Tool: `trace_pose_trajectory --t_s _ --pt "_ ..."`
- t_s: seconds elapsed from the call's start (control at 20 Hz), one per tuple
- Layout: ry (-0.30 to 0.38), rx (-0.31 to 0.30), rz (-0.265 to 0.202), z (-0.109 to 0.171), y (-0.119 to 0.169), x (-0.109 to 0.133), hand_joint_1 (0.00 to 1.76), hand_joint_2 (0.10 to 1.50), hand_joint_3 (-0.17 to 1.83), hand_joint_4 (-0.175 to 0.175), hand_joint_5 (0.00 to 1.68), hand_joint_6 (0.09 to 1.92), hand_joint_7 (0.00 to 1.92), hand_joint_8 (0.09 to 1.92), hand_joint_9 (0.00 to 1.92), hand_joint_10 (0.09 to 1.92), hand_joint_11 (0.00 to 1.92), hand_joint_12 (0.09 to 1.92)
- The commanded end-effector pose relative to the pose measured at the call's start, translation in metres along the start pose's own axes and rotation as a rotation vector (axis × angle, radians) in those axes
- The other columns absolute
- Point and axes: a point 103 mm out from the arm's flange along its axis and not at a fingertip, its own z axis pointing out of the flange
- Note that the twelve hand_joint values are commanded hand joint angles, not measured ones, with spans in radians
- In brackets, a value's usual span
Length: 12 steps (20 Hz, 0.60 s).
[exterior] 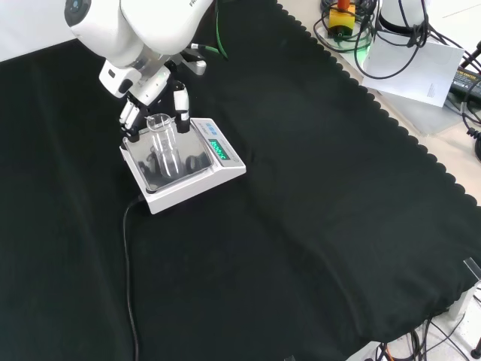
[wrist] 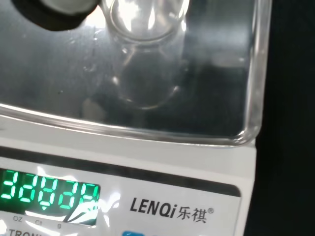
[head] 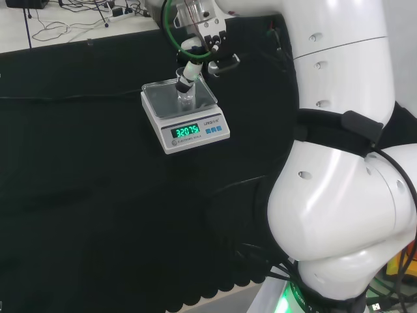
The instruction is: Put the beaker on the electronic balance.
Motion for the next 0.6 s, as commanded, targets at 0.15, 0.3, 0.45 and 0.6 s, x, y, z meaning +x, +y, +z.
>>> trace_pose_trajectory --t_s 0.15,0.3,0.45,0.6 --pt "-0.016 0.019 0.026 -0.009 -0.01 -0.007 0.52 0.7 -0.13 -0.025 0.14 0.27 0.02 0.74 1.09 0.53 1.45 0.83" --pt "-0.035 -0.007 0.045 -0.02 -0.022 -0.011 0.5 0.68 -0.1 0.014 0.04 0.09 0.0 0.3 0.97 0.58 1.4 0.87" --pt "-0.059 -0.041 0.064 -0.035 -0.04 -0.016 0.52 0.68 -0.07 0.033 0.0 0.09 0.0 0.09 0.8 0.66 1.3 0.92" --pt "-0.076 -0.055 0.087 -0.049 -0.062 -0.022 0.52 0.69 -0.05 0.035 0.01 0.09 0.03 0.09 0.67 0.72 1.19 0.98"
